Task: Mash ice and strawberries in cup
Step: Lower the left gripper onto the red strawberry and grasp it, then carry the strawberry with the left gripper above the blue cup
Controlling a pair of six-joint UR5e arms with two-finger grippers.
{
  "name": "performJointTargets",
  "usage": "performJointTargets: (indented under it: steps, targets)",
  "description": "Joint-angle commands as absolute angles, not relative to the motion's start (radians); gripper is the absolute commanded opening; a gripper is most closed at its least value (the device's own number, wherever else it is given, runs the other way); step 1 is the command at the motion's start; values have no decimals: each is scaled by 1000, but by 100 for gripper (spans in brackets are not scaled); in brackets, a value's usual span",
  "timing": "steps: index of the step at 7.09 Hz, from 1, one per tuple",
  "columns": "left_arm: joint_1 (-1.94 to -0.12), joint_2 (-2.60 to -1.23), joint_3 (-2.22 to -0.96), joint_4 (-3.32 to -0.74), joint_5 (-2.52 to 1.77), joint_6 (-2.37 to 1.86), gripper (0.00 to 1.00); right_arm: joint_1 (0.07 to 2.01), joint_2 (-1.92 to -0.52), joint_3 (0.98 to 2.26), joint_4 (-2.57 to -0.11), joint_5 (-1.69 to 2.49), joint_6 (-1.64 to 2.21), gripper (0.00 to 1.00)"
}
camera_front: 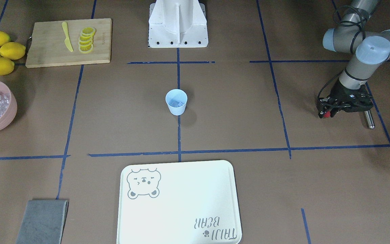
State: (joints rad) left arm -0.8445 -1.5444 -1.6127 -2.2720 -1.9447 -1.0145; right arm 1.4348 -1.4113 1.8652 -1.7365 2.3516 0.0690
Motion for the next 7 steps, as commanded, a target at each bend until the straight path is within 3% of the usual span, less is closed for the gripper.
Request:
performJointTargets:
  steps: [1,2,4,6,7]
  targets:
    - [-851,-1543,-1634,-2261,-1945,-1014,5,1436,-1411,1865,-1736,2352,69,99]
    - [-854,-1540,-1664,-2252,-1948,-1014,0,1439,-1413,1865,-1738,2353,68,99]
    - [-848,-1564,-1818,-2013,-1951,-1014,0,1453,-1439,1856,-1738,2350,49,99]
    - [-848,-1775,-1926,-1692,-1954,-1040,0,1476,-1508,1849,-1736,2349,-32,99]
    - [-842,-1915,-1916,-1581,-2000,-1124,0,1498,-1531,1844,-1733,2349,-70,99]
